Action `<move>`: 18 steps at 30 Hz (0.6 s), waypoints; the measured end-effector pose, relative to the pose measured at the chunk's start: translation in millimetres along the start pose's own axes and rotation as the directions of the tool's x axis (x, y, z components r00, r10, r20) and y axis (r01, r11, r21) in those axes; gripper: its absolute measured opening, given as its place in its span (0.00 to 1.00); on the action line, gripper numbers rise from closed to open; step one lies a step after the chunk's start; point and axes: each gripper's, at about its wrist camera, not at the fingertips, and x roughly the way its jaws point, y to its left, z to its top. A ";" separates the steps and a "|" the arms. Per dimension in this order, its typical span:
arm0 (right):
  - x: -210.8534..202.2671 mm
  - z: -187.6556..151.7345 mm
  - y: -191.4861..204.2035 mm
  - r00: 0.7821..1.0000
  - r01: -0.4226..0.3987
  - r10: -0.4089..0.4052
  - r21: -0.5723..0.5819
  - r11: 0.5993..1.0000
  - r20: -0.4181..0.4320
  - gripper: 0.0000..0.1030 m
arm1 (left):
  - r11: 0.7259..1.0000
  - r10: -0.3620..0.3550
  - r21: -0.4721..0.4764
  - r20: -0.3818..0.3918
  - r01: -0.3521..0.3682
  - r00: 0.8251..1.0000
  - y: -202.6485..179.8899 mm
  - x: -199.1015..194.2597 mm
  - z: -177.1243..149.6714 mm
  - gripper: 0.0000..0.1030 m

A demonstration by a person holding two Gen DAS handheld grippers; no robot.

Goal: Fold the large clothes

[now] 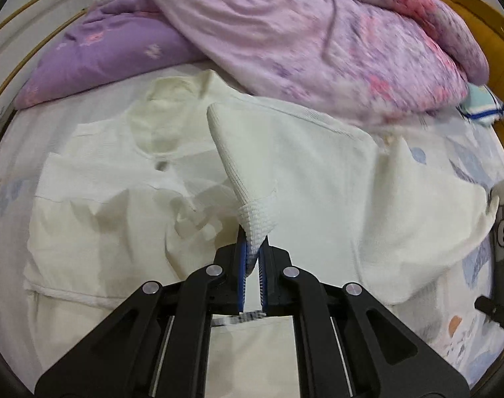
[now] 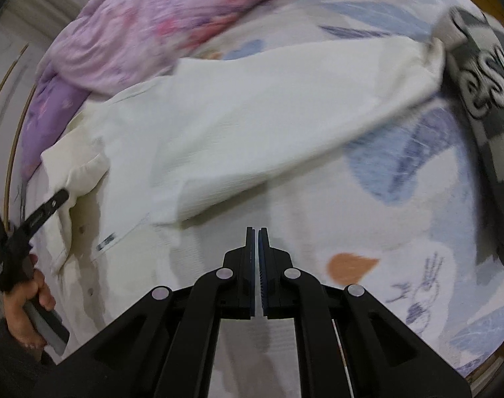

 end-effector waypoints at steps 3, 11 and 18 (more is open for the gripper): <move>1.0 6.0 -27.0 0.999 0.021 -0.023 0.078 0.997 0.024 0.04 | 0.999 -0.012 0.031 -0.019 0.012 1.000 -15.8 11.5 -3.5 0.06; 5.5 27.5 -76.5 0.995 0.039 -0.059 0.233 0.972 0.081 0.04 | 0.998 -0.064 0.015 -0.132 0.067 0.989 -30.1 41.2 -19.6 0.13; 10.6 48.3 -106.8 0.991 0.016 -0.060 0.350 0.937 0.116 0.21 | 0.973 -0.223 -0.090 -0.149 0.211 0.963 -25.5 29.2 -35.6 0.55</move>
